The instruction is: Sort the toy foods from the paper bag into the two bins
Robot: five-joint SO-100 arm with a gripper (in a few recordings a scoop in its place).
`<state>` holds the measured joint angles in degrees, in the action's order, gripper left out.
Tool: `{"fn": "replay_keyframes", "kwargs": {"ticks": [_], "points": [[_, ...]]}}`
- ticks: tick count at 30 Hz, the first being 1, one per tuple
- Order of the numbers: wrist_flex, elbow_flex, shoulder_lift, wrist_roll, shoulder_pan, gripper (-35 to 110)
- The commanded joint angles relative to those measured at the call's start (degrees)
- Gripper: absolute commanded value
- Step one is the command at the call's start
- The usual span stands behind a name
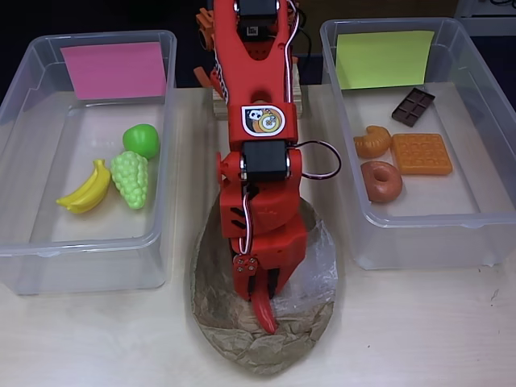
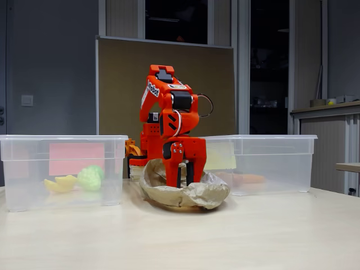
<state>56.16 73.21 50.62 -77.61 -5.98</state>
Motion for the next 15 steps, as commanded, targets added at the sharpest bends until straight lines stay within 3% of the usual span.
{"fn": "replay_keyframes", "kwargs": {"ticks": [1, 15], "points": [[2.72, -2.99, 1.05, 0.35, -0.26, 1], [34.10, -13.01, 21.01, 7.91, -2.37, 2]]}}
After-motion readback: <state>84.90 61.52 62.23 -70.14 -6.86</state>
